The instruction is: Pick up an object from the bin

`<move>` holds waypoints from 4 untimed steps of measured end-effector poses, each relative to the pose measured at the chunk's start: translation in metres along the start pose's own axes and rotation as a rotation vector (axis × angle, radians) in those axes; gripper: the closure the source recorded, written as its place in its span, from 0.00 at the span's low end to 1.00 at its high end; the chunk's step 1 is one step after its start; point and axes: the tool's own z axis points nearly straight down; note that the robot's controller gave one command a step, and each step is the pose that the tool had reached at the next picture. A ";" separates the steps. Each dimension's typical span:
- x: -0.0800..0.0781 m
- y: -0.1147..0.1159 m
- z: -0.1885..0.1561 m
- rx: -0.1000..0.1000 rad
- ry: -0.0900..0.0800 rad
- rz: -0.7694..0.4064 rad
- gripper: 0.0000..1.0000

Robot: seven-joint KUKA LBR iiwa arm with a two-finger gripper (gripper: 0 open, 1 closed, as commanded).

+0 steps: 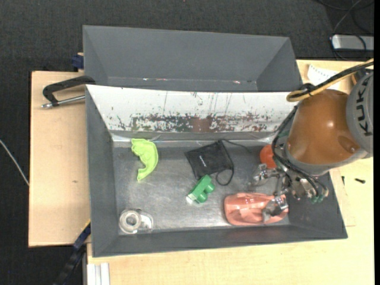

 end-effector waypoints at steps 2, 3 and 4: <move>0.002 0.001 0.009 -0.002 0.006 0.002 1.00; 0.003 0.002 0.013 -0.004 0.008 0.004 1.00; 0.004 0.003 0.016 -0.005 0.006 0.006 1.00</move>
Offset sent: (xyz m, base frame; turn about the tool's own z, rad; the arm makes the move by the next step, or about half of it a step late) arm 0.0000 0.0000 0.0151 -0.0003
